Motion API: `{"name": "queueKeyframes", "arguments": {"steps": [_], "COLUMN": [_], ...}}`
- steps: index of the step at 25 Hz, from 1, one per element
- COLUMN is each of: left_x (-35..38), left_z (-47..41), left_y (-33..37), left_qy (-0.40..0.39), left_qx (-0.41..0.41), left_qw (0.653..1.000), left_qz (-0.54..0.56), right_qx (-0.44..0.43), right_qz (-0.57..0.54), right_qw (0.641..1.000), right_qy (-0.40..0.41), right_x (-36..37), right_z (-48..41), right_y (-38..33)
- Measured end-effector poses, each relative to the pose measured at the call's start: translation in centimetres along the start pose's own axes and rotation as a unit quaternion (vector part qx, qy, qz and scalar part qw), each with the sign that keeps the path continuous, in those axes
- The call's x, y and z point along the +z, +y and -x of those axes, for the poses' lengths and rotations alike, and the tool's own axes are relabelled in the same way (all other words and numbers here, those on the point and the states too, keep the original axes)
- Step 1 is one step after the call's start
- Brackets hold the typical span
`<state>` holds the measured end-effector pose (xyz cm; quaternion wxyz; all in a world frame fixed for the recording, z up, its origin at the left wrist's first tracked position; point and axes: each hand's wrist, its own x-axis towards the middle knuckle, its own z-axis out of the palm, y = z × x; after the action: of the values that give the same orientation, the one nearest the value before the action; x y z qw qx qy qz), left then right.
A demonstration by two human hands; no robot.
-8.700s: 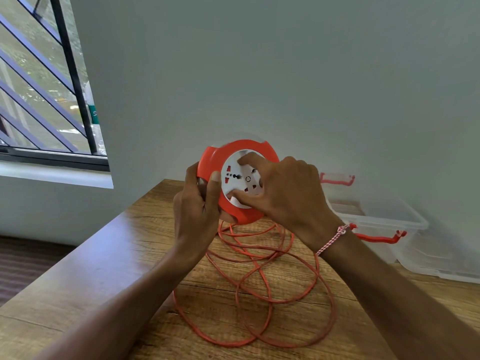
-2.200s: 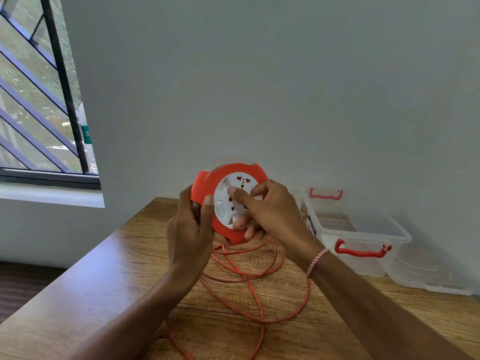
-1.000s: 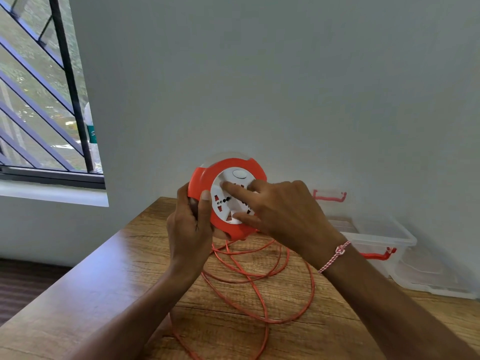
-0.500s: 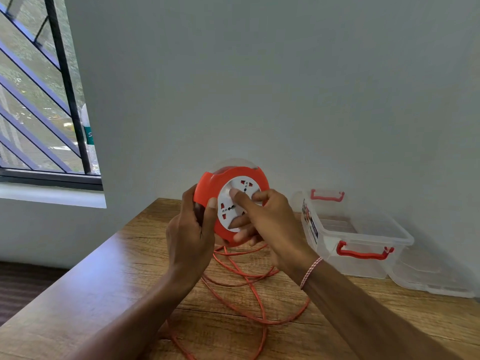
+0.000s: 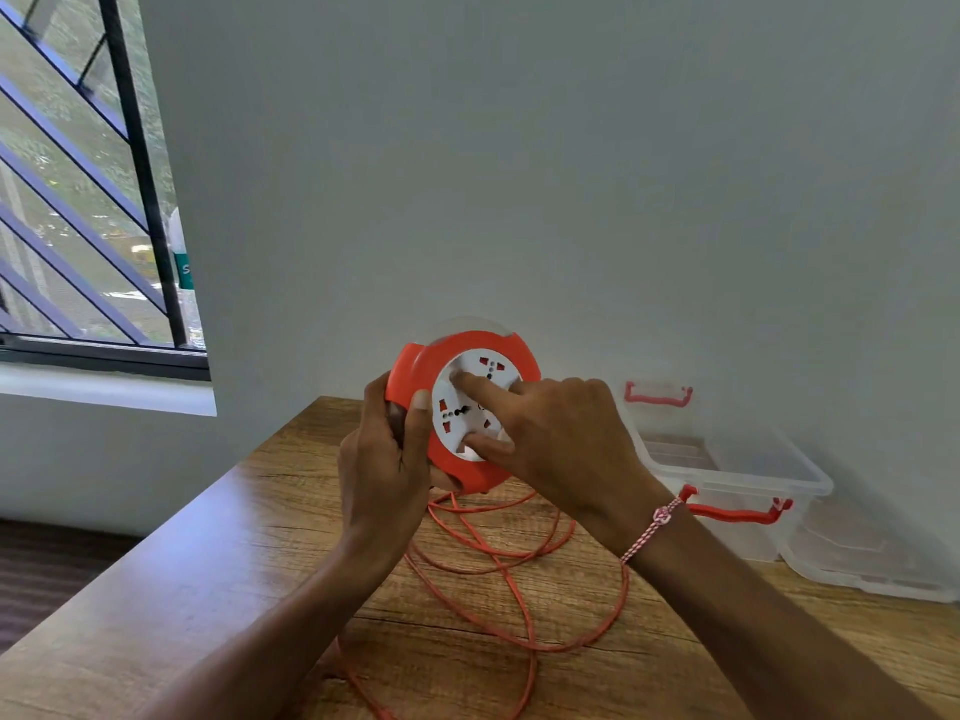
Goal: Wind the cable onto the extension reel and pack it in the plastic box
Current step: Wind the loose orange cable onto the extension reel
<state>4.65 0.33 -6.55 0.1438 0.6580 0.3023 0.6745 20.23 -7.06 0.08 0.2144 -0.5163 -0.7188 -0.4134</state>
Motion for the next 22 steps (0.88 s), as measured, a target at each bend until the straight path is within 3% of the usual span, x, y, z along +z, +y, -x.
{"name": "queueKeyframes", "arguments": {"steps": [2, 3, 4, 6, 7, 8, 10, 11, 12, 14, 17, 22], "left_x": [0.2, 0.3, 0.3, 0.3, 0.3, 0.3, 0.3, 0.3, 0.3, 0.2, 0.0, 0.2], "left_z": [0.3, 0.4, 0.5, 0.5, 0.5, 0.5, 0.3, 0.2, 0.0, -0.2, -0.3, 0.0], "left_y": [-0.1, -0.2, -0.3, -0.6, -0.7, -0.8, -0.9, -0.8, -0.8, -0.6, -0.3, -0.5], "left_qy": [-0.007, -0.01, -0.013, -0.016, -0.017, -0.016, -0.005, 0.003, 0.01, 0.021, 0.019, 0.0], "left_qx": [0.021, 0.031, 0.038, 0.045, 0.044, 0.038, 0.014, 0.001, -0.008, -0.011, -0.005, 0.012], "left_qw": [1.0, 0.999, 0.999, 0.998, 0.998, 0.998, 0.999, 0.999, 0.999, 0.999, 1.0, 0.999], "left_qz": [-0.003, -0.007, -0.016, -0.043, -0.05, -0.051, -0.042, -0.038, -0.036, -0.031, -0.022, -0.036], "right_qx": [0.12, 0.214, 0.313, 0.459, 0.485, 0.474, 0.356, 0.262, 0.165, 0.029, -0.057, -0.007], "right_qz": [-0.098, -0.186, -0.302, -0.521, -0.559, -0.541, -0.298, -0.144, -0.055, -0.014, 0.029, -0.009], "right_qw": [0.987, 0.958, 0.9, 0.72, 0.672, 0.695, 0.886, 0.954, 0.982, 0.998, 0.997, 1.0], "right_qy": [0.041, 0.042, 0.03, 0.001, -0.014, -0.021, -0.009, 0.031, 0.068, 0.048, -0.033, 0.021], "right_x": [-0.1, -0.1, 0.0, 0.3, 0.1, -0.1, -0.3, -0.4, -0.7, -1.2, -0.4, 0.4], "right_z": [-0.2, -0.1, -0.1, -0.3, -0.5, -0.5, -0.4, -0.3, -0.5, -0.8, -0.6, 0.2], "right_y": [-0.6, -1.4, -2.2, -2.9, -3.1, -3.1, -2.0, -1.1, -0.3, 0.8, 0.4, 0.2]}}
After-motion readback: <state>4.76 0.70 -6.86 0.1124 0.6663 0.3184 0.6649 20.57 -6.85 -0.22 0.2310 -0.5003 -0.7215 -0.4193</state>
